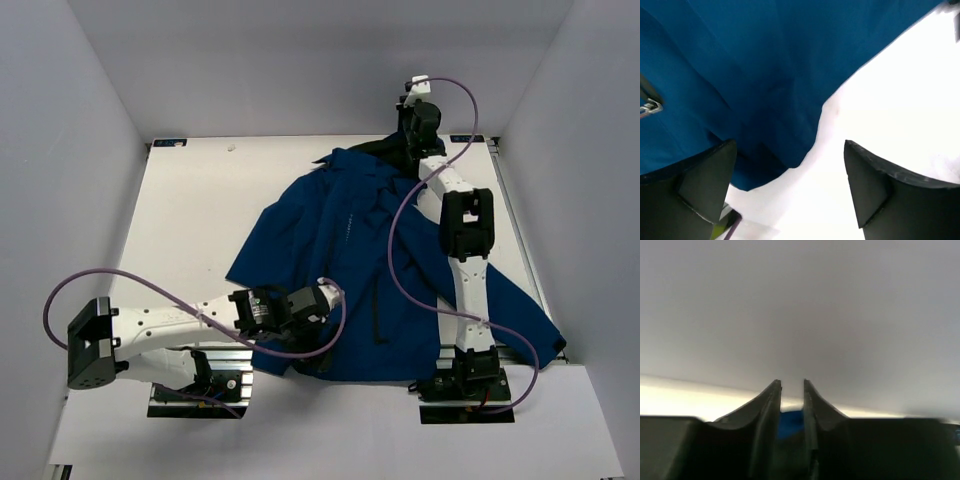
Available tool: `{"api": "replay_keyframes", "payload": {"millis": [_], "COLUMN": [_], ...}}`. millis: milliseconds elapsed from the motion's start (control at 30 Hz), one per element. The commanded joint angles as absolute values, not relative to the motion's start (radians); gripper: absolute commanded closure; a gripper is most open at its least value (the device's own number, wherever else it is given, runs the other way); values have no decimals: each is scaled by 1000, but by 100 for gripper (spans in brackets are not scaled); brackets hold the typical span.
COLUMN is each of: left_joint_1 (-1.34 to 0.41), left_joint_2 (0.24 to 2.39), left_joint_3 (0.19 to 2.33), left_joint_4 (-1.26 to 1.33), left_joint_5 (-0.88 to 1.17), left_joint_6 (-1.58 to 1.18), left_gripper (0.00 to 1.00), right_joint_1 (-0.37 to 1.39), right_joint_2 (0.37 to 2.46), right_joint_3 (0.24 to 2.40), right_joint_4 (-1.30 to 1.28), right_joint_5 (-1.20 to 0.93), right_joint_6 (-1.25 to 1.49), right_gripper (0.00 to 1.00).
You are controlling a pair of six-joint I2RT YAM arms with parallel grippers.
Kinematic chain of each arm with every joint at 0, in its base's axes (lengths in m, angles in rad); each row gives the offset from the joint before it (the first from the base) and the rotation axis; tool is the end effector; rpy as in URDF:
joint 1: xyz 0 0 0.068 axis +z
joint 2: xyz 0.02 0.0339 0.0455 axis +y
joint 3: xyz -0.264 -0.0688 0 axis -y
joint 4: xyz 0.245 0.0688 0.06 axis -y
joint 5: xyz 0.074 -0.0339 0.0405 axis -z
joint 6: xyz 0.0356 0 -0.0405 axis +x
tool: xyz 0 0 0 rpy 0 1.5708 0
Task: Zip up the jacket
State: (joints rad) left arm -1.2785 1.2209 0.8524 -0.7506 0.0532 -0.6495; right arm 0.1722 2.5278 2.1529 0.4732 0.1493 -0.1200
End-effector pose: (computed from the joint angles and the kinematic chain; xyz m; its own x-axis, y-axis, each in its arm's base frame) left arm 0.0637 -0.2184 0.2307 -0.7888 0.5255 -0.3187 0.6101 0.7325 -0.3021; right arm 0.5866 0.0966 0.2424 0.0988 -0.1030 -0.9898 -0.0119 0.9944 -0.1046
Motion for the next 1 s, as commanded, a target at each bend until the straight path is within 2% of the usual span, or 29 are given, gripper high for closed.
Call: {"api": "replay_keyframes", "payload": {"millis": [0,33,67,100,133,233,267,333,433,467,533,567,767,833,967], "left_joint_1": [-1282,-1284,-1279,-1278,-1275,-1266,-1234,-1160,-883,-735,-613,-498,-144,-82,-80], "left_joint_2": [1172,1132,1112,1092,1050,1003,1009,1038,1123,1171,1238,1270,1348,1335,1266], "left_joint_3": [939,975,997,1024,1047,1138,1197,1258,1302,1298,1330,1357,1402,1379,1339], "left_joint_4": [-788,-792,-788,-795,-793,-834,-912,-974,-948,-866,-859,-873,-856,-850,-818], "left_joint_5": [-73,-142,-165,-188,-202,-384,-523,-595,-522,-465,-365,-329,-131,-98,-141], "left_joint_6": [-635,-641,-638,-638,-631,-695,-734,-804,-752,-703,-666,-658,-643,-632,-598], "left_gripper": [2,2,2,2,2,2,2,2,2,2,2,2,2,2,2], "right_joint_1": [186,186,186,184,183,176,173,167,128,115,94,89,89,89,89], "right_joint_2": [2248,2208,2169,2093,2053,1878,1838,1715,1596,1573,1496,1471,1217,1168,1091], "right_joint_3": [2053,2021,1991,1946,1924,1768,1728,1624,1515,1484,1416,1355,1145,1106,1046], "right_joint_4": [448,431,399,308,254,147,76,-76,-274,-303,-346,-371,-411,-404,-373], "right_joint_5": [37,22,32,46,61,104,97,123,80,45,15,24,173,221,227], "right_joint_6": [-52,-37,-11,73,102,228,245,300,385,397,429,445,410,396,365], "right_gripper": [67,55,49,37,11,11,11,11,11,11,11,11,11,10,10]}}
